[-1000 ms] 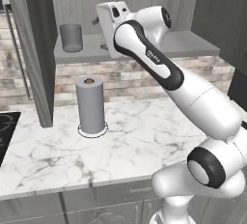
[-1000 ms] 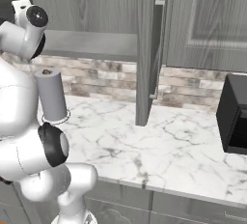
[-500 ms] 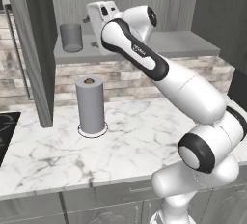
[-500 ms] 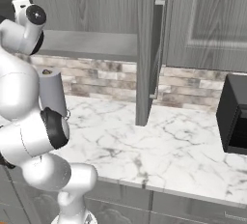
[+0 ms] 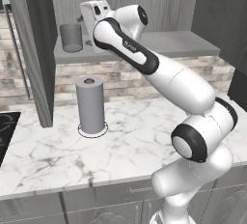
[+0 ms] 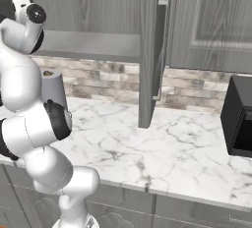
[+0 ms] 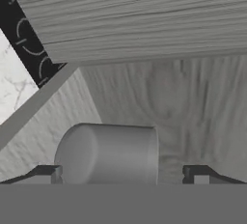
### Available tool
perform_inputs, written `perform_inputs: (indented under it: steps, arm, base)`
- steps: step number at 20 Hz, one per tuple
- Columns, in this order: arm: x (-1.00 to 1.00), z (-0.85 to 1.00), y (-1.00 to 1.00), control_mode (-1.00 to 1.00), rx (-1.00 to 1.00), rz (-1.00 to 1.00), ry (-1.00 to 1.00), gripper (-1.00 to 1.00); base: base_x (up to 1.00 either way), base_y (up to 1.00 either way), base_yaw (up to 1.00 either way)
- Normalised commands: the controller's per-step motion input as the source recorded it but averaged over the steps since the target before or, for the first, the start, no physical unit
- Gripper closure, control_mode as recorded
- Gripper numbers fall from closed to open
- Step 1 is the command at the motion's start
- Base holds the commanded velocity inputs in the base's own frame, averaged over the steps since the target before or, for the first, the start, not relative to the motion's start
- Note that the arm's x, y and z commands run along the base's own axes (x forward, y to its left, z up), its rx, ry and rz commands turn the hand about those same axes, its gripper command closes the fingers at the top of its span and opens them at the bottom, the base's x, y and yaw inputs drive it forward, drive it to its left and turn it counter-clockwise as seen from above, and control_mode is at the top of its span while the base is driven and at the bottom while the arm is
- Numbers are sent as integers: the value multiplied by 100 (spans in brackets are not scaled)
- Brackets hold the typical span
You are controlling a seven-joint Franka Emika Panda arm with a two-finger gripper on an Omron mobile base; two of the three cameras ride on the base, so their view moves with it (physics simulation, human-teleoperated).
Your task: There is a bowl on the dining counter. Grab a lemon wedge from the fridge and place it in the bowl. Then get the liquor bottle and glass cup from the cabinet and place them next to the bowl.
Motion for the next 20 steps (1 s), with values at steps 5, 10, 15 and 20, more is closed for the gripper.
perform_inputs:
  steps: [5,10,15,20]
  arm:
    - [12,-6,14,-100,0,0,0,-100]
    - [14,-6,11,-100,0,0,0,-100]
    - [12,-7,8,-100,0,0,0,-100]
    - [11,-7,6,-100,0,0,0,-100]
  base:
    - [0,0,0]
    - [0,0,0]
    - [0,0,0]
    - [0,0,0]
